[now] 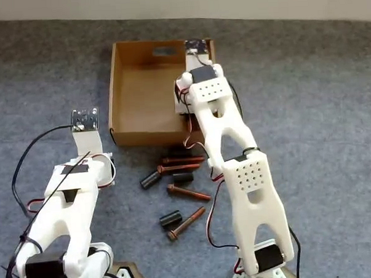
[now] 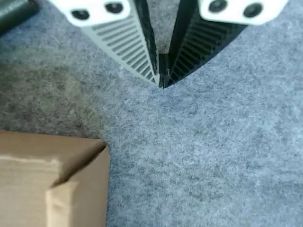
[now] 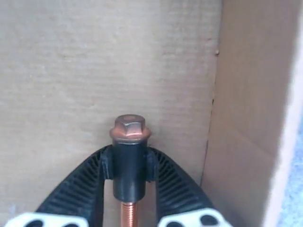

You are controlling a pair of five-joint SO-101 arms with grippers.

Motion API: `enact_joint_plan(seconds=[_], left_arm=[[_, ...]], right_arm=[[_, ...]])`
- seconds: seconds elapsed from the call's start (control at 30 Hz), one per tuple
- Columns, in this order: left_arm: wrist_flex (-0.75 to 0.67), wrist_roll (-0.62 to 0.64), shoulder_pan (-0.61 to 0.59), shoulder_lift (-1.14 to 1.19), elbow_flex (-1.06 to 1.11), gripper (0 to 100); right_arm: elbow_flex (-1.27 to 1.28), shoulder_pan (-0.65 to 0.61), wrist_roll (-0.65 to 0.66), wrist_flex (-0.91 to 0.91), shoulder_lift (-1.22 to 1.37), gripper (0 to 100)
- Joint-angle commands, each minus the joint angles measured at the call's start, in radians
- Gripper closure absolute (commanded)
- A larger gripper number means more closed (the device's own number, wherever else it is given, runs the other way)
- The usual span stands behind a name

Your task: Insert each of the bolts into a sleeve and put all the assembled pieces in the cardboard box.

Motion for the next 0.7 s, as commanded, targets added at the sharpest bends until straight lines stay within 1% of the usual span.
enact_joint_plan(seconds=[0.0, 0.1, 0.23, 0.37, 0.6, 0.63, 0.67], left_arm=[[-0.015, -0.003, 0.016, 0.002, -0.048, 99], [-0.015, -0.003, 0.016, 0.002, -0.048, 99], [-0.015, -0.003, 0.015, 0.002, -0.048, 99], [-0.015, -0.003, 0.016, 0.002, -0.048, 99], [-0.015, -0.003, 0.016, 0.002, -0.048, 99], [-0.015, -0.003, 0.016, 0.002, -0.048, 99], [-0.015, -0.003, 0.016, 0.002, -0.048, 99]], right_arm=[[-0.018, -0.007, -0.006, 0.005, -0.004, 98.8], [-0.012, -0.008, -0.006, 0.005, 0.022, 95.9], [-0.015, -0.005, -0.006, 0.005, 0.039, 85.3], [-0.015, -0.005, -0.005, 0.005, -0.005, 84.9], [-0.012, -0.004, -0.005, 0.007, -0.176, 85.1], [-0.007, -0.004, -0.005, 0.008, -0.196, 86.0], [-0.007, -0.004, -0.005, 0.018, -0.205, 89.3]])
